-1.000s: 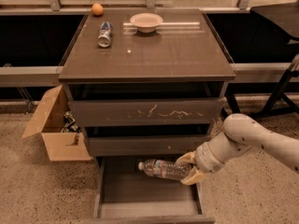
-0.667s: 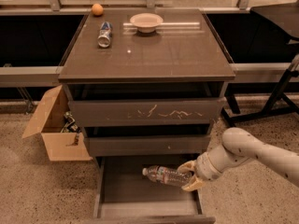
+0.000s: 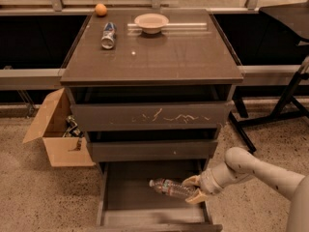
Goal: Place water bottle into bottom drawer
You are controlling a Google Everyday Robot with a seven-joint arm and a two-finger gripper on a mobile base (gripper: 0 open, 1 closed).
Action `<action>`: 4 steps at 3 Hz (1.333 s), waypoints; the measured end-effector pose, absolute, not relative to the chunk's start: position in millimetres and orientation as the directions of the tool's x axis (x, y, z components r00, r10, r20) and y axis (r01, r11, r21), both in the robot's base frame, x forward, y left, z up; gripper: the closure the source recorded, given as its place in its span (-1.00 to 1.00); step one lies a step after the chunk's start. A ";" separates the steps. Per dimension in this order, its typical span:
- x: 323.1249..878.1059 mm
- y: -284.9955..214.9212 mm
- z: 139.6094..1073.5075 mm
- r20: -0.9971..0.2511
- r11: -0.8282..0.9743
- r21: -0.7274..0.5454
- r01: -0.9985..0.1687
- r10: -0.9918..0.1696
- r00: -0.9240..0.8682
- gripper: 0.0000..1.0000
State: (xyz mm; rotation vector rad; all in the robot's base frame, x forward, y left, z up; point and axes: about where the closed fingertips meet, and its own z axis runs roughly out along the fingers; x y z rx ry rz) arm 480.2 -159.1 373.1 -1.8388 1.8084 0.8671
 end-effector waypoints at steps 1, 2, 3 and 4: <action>499.9 -163.1 347.5 -0.680 -0.070 0.105 -0.992 -0.733 -0.020 1.00; 522.7 -166.4 318.0 -0.689 -0.076 0.096 -0.993 -0.725 -0.011 1.00; 547.2 -168.8 289.0 -0.707 -0.063 0.110 -0.992 -0.706 -0.033 0.65; 565.3 -167.1 266.5 -0.720 -0.059 0.126 -0.990 -0.693 -0.050 0.17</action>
Offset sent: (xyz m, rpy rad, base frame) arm 0.0894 -0.0205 -0.0973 0.0260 -0.0542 -0.0052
